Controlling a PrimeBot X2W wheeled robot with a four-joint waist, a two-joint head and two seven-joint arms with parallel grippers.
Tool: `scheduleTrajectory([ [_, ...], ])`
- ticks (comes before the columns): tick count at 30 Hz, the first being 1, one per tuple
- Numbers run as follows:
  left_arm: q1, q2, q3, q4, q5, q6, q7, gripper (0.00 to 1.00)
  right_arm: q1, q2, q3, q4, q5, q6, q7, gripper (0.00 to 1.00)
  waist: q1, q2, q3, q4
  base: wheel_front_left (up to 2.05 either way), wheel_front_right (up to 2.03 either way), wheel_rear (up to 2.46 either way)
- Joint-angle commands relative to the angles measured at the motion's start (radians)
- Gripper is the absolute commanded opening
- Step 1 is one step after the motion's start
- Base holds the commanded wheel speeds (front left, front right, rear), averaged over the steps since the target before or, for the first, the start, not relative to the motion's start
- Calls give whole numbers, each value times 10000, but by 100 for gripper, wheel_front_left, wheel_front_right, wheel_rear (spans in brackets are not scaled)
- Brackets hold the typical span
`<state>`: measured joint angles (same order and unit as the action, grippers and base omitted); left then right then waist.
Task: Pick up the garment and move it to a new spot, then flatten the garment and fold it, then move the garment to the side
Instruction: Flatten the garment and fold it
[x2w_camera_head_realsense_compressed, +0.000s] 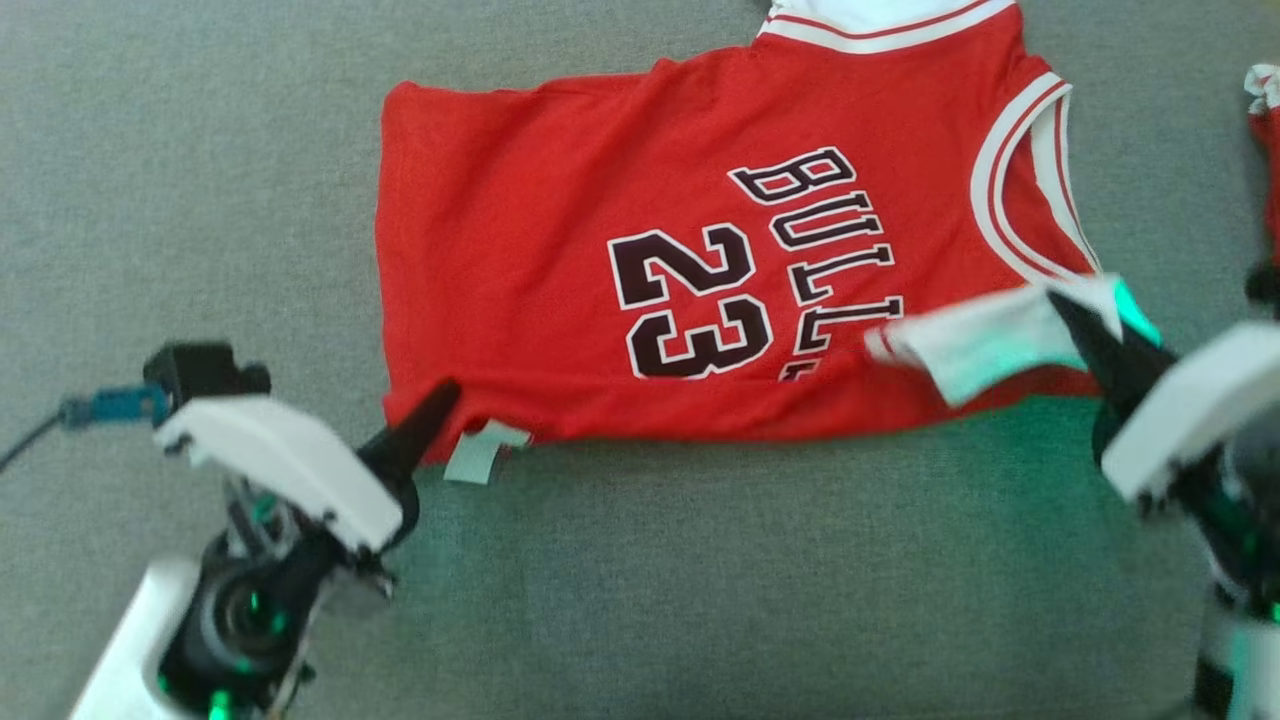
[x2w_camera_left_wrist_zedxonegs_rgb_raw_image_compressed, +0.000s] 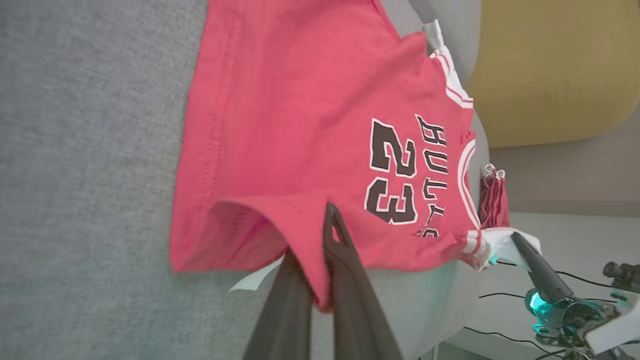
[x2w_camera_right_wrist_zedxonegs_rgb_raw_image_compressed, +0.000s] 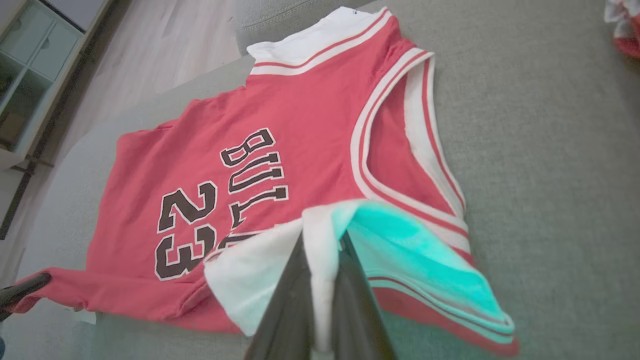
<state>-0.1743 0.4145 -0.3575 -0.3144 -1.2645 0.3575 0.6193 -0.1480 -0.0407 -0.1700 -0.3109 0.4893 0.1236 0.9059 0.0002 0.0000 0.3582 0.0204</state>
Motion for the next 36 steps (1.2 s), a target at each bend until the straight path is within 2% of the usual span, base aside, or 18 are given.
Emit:
scheduleTrajectory([
  [1,-540,161,415,-120,-119,143,194,0,-532,-95,150,-203,-103,71,268,0,-2,0,54,0,0,0,0],
  [2,-756,76,449,41,-298,260,371,0,-872,-95,114,-36,-212,71,386,0,-2,0,117,-1,0,0,0],
  [3,-979,34,492,224,-400,367,498,0,-1179,-95,145,141,-319,71,491,9,-2,0,177,-2,0,0,0],
  [4,-1199,27,538,413,-406,458,549,12,-1479,-95,243,279,-488,71,540,35,-2,0,250,-12,0,0,0],
  [5,-1399,-37,593,602,-420,562,546,32,-1756,-95,262,457,-657,71,477,100,-2,0,300,-14,0,0,0],
  [6,-1767,-208,745,926,-423,754,426,100,-2240,-95,275,829,-708,71,211,100,-2,0,396,-23,0,0,0],
  [9,-2168,-473,1167,1349,-238,998,-204,100,-2738,-95,371,1156,-872,71,-470,100,-2,0,482,-82,0,0,0],
  [12,-2130,-534,1323,1391,-168,900,-501,100,-2714,-95,609,1099,-1000,71,-727,100,-2,0,497,-141,0,0,0],
  [14,-1812,-477,1414,1115,-148,634,-684,100,-2462,-133,828,777,-1258,71,-974,100,-2,0,483,-199,0,0,0],
  [17,-1032,-165,1494,436,239,151,-1183,100,-1704,-689,1222,116,-1888,71,-1396,100,-2,0,433,-268,0,0,0],
  [21,93,248,1148,-169,994,-481,-1764,100,-439,-1251,1177,-242,-2471,71,-1739,100,-2,0,333,-244,0,0,0],
  [27,408,725,500,356,2067,-990,-2096,100,164,-1726,807,513,-3136,71,-1857,100,-2,0,517,-158,0,0,0],
  [36,-230,512,-115,1682,2366,-1447,-2029,100,-477,-1893,1268,1575,-3118,71,-1456,100,-2,0,880,-75,0,0,0],
])
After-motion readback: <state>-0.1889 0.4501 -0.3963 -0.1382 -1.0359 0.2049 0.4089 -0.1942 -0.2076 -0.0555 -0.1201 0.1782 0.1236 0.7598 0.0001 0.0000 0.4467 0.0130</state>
